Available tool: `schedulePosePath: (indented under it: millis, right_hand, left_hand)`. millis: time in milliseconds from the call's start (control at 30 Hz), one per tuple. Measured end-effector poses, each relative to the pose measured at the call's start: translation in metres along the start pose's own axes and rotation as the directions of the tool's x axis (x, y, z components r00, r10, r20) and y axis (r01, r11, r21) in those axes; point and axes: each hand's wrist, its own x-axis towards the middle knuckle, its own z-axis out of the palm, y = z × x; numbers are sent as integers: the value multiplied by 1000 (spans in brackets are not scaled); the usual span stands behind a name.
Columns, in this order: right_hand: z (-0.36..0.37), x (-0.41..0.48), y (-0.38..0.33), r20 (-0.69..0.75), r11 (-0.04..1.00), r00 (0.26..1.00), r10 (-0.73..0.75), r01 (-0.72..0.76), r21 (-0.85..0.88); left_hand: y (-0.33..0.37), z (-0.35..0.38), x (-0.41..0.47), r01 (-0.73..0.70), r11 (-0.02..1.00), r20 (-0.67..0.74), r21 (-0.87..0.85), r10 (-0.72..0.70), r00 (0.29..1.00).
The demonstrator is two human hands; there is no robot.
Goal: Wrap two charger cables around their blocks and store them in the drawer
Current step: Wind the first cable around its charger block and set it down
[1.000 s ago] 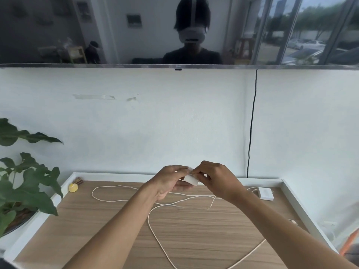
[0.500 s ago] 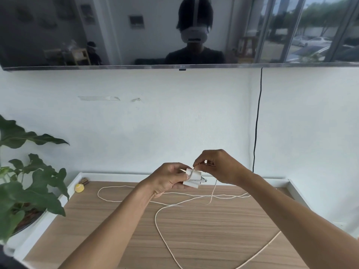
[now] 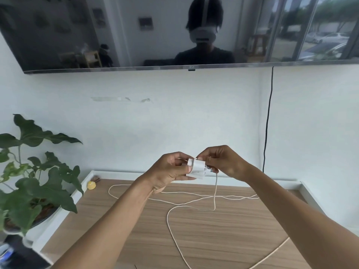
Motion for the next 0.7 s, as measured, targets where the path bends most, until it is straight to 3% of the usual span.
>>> schedulePosePath:
  millis: [133, 300, 433, 700]
  right_hand:
    - [0, -1, 4, -5, 998, 1000, -12, 12, 68]
    - [11, -9, 18, 18, 994, 997, 80, -81, 68]
    - [22, -11, 23, -154, 990, 983, 103, -85, 116]
    - [45, -18, 42, -365, 971, 917, 162, -83, 222]
  left_hand:
    - [3, 0, -1, -35, 997, 6, -65, 36, 999]
    - [3, 5, -2, -8, 977, 112, -214, 32, 993]
    - [-1, 8, 3, -58, 968, 10, -245, 62, 998]
    - [-14, 17, 11, -97, 991, -193, -95, 77, 978]
